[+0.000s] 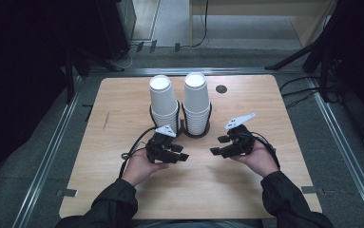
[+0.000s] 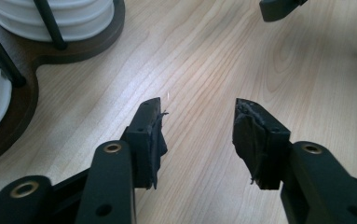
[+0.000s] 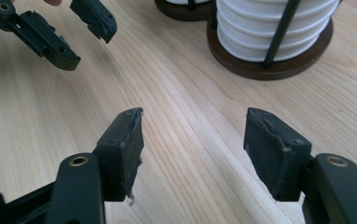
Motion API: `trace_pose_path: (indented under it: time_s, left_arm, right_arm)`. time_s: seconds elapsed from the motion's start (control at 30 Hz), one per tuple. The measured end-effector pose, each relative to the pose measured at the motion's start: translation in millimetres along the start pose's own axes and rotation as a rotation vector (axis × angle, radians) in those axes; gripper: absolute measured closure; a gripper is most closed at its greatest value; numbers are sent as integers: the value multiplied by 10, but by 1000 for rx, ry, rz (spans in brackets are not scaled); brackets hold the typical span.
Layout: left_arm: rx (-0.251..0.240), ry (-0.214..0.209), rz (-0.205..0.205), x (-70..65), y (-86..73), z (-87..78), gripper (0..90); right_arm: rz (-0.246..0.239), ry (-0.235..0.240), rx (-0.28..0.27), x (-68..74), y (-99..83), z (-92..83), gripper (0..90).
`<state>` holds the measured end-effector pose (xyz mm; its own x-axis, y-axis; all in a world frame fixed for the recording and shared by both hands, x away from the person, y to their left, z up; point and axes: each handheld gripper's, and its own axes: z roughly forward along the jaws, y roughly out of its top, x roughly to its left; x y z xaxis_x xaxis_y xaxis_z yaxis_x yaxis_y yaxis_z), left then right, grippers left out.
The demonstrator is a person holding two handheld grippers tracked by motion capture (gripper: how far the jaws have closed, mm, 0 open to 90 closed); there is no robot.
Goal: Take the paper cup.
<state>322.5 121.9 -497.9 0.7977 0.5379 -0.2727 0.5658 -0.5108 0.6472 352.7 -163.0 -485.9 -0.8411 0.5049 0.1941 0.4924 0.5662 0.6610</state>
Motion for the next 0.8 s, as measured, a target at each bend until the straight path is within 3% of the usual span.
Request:
trace_pose_path:
  time_s: [0.27, 0.3, 0.4, 0.57, 0.63, 0.67, 0.7, 0.8]
  left_arm:
    - [-15, 12, 5, 5, 1, -13, 537]
    - [-17, 12, -5, 6, 5, -16, 596]
    - [-24, 27, -16, 6, 26, -24, 634]
    - [-28, 33, -13, -23, 120, -32, 695]
    - [-37, 55, 4, -36, 164, -45, 779]
    - [-35, 69, 4, -38, 187, -49, 779]
    - [-30, 81, -3, -33, 219, -53, 828]
    - [-36, 96, -31, -14, 302, -78, 851]
  right_arm:
    - [1, 2, -3, -2, -21, -24, 388]
    - [-18, -16, -4, -2, -30, -30, 375]
    - [-16, -36, 8, -18, -28, -44, 378]
    - [-1, -4, 11, -35, 23, -70, 368]
    - [-16, 0, 15, -36, 109, -101, 349]
    - [-16, 0, 15, -36, 109, -101, 349]
    - [-18, -5, 10, -38, 175, -130, 342]
    - [-14, 0, -1, -48, 254, -176, 338]
